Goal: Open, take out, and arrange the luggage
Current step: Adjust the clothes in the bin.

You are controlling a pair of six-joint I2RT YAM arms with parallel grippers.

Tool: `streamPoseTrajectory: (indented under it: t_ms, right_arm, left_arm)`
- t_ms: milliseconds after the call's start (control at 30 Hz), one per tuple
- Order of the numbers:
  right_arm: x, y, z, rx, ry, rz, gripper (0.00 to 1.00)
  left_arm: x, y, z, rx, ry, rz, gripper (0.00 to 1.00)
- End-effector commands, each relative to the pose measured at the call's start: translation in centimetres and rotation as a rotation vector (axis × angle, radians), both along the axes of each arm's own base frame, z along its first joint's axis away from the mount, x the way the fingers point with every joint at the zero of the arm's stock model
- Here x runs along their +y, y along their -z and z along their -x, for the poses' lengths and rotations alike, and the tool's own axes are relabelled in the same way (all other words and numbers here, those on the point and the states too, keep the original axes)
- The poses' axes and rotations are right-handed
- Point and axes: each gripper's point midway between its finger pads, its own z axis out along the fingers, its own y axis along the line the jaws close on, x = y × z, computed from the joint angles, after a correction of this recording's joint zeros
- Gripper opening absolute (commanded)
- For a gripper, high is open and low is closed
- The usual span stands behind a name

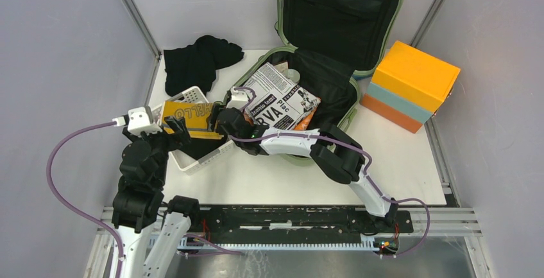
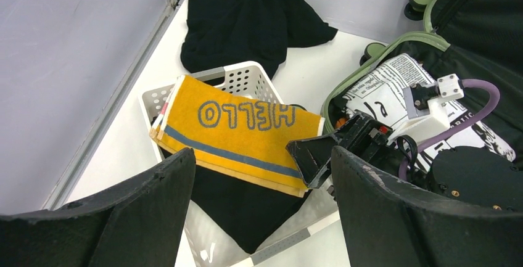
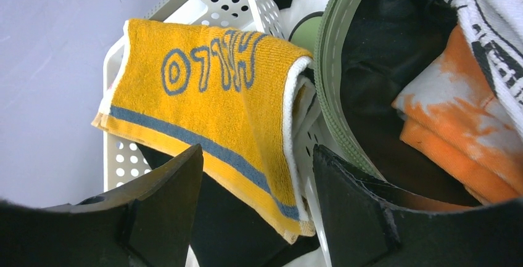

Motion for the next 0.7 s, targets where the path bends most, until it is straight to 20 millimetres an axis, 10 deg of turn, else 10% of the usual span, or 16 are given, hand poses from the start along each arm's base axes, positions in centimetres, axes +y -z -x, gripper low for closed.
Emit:
streamPoseTrajectory:
  t_ms: [0, 667]
  right_arm:
    - [0.7, -1.9, -2.0, -0.012, 0.064, -0.107, 0.72]
    - [0.1, -2.6, -4.8, -0.018, 0.131, -0.167, 0.56]
  left_arm:
    - [0.4, -1.2, 0.4, -0.044, -0.022, 0.018, 0.86]
    - [0.3, -1.8, 0.5, -0.051, -0.019, 0.021, 0.86]
